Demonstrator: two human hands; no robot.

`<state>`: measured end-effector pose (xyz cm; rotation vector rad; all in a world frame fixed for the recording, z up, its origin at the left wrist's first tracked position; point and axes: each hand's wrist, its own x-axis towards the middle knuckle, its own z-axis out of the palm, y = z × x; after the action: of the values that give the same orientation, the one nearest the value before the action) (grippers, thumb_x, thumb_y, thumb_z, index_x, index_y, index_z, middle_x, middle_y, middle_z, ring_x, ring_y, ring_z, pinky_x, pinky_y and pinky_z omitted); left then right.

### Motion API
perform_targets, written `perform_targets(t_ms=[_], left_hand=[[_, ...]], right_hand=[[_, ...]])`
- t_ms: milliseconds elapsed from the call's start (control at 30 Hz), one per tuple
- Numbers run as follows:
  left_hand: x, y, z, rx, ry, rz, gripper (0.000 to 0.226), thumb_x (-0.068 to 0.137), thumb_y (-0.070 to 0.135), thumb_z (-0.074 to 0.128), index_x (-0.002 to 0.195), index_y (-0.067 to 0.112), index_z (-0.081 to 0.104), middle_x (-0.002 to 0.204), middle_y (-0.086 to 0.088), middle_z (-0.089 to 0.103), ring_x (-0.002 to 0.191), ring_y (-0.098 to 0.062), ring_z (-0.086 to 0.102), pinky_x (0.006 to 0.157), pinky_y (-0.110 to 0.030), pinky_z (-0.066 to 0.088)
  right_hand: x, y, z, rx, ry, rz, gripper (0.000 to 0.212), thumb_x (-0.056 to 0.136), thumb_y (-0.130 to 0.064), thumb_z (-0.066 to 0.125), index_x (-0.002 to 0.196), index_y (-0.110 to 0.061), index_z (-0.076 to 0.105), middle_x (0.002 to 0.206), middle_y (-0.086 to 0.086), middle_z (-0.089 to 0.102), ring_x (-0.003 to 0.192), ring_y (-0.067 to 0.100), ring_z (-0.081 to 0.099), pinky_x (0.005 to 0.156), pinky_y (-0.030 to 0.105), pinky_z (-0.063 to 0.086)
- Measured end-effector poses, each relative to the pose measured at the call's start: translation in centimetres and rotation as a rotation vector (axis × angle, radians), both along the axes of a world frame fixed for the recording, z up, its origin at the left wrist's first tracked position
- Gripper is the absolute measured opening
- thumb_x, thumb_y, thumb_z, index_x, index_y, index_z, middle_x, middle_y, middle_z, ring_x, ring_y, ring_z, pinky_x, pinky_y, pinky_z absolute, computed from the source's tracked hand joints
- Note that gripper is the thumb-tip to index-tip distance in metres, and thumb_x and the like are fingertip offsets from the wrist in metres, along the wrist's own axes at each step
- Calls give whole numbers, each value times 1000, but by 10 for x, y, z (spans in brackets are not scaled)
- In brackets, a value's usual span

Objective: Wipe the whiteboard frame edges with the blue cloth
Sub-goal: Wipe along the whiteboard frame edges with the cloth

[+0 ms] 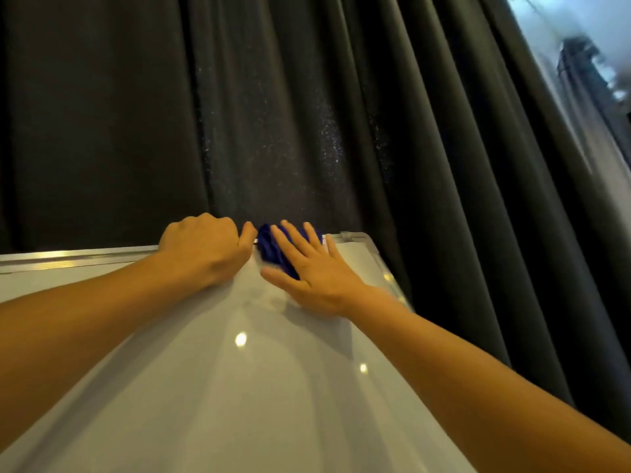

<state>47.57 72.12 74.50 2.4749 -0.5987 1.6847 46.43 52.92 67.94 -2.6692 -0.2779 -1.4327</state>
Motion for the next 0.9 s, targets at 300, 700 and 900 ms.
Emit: perform_targets(t_ms=[300, 700, 900], left_hand=[[1, -42, -4, 95, -85, 66, 56, 93, 56, 25, 76, 18, 62, 62, -2, 50, 60, -23, 49, 60, -34, 36], [7, -90, -7, 180, -3, 69, 43, 94, 55, 27, 91, 19, 51, 63, 2, 39, 53, -14, 37, 56, -34, 31], [-3, -85, -15, 215, -49, -46, 44, 95, 49, 32, 117, 15, 50, 97, -5, 61, 83, -22, 57, 70, -37, 44]], right_hand=[[-9, -70, -7, 298, -53, -43, 84, 86, -72, 21, 155, -26, 6, 165, -4, 9, 151, 21, -4, 119, 46, -7], [6, -121, 13, 296, -162, -337, 55, 97, -41, 25, 151, -29, 26, 159, 0, 31, 151, 21, 0, 117, 47, -11], [4, -125, 6, 865, -273, -290, 48, 100, -33, 33, 144, -18, 42, 150, 14, 43, 143, 33, 30, 118, 50, 22]])
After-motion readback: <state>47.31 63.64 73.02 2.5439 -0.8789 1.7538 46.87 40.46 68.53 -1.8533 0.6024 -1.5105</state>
